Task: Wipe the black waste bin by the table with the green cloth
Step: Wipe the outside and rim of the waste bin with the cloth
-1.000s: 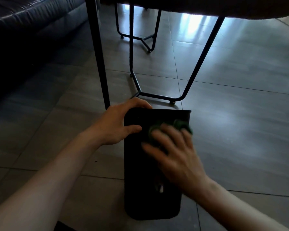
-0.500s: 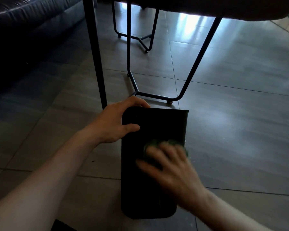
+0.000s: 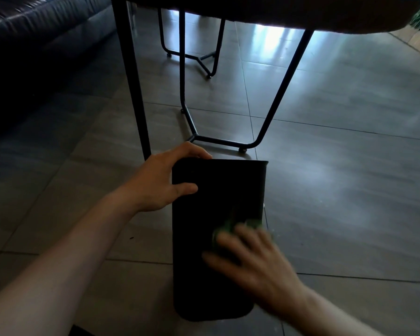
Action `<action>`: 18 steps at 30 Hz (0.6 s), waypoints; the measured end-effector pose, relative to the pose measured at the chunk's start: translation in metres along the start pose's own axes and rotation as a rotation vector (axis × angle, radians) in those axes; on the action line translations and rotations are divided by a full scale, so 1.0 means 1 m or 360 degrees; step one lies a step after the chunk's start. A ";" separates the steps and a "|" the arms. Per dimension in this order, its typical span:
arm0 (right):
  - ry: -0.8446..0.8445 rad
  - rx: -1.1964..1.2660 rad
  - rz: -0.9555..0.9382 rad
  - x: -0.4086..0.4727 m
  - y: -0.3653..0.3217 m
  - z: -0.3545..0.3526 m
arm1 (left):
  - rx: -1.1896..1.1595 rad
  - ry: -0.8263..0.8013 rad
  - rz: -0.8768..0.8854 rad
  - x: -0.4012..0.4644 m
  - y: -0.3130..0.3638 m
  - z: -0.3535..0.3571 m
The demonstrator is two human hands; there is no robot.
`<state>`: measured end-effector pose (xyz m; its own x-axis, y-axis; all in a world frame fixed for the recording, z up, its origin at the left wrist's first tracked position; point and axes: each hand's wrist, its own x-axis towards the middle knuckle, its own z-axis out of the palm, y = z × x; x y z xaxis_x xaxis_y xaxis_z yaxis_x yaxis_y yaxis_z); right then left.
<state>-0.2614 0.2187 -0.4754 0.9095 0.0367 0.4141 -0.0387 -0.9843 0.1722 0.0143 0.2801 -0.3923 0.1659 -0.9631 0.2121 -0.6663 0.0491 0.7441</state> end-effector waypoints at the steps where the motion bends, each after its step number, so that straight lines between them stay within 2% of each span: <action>1: 0.0128 0.0030 0.0231 0.021 0.015 -0.007 | 0.0016 -0.0006 0.0001 0.000 0.000 0.000; 3: 0.0268 0.0051 0.0650 0.056 0.041 -0.016 | 0.0034 -0.0011 0.0016 0.001 0.001 0.000; 4: 0.0291 0.0042 0.0769 0.066 0.042 -0.015 | 0.0039 -0.0005 0.0018 0.001 0.000 0.000; 5: 0.0285 -0.0022 0.0763 0.066 0.036 -0.012 | 0.0040 0.0000 0.0016 0.002 0.000 0.000; 7: 0.0160 -0.0103 0.0471 0.038 0.007 0.001 | 0.0017 0.0004 0.0001 0.003 -0.001 0.000; 10: -0.0279 -0.0102 -0.0126 -0.029 -0.037 0.014 | -0.0020 -0.0011 -0.0002 0.003 -0.003 0.002; 12: -0.0441 -0.0082 -0.0272 -0.042 -0.039 0.011 | -0.0027 -0.0016 0.0025 0.004 -0.003 0.004; 14: -0.0171 -0.0020 -0.0128 -0.021 -0.023 0.005 | 0.0000 -0.0011 0.0029 0.006 -0.003 0.003; 16: 0.0103 0.0016 0.0241 0.018 0.005 -0.004 | 0.0032 0.0003 0.0031 0.007 -0.004 0.002; 18: 0.0218 0.0011 0.0640 0.053 0.032 -0.012 | 0.0041 0.0001 0.0033 0.007 -0.003 0.001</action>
<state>-0.2190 0.1909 -0.4372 0.7590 -0.3286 0.5620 -0.3761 -0.9260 -0.0334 0.0166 0.2730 -0.3940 0.1524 -0.9618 0.2274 -0.6881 0.0619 0.7229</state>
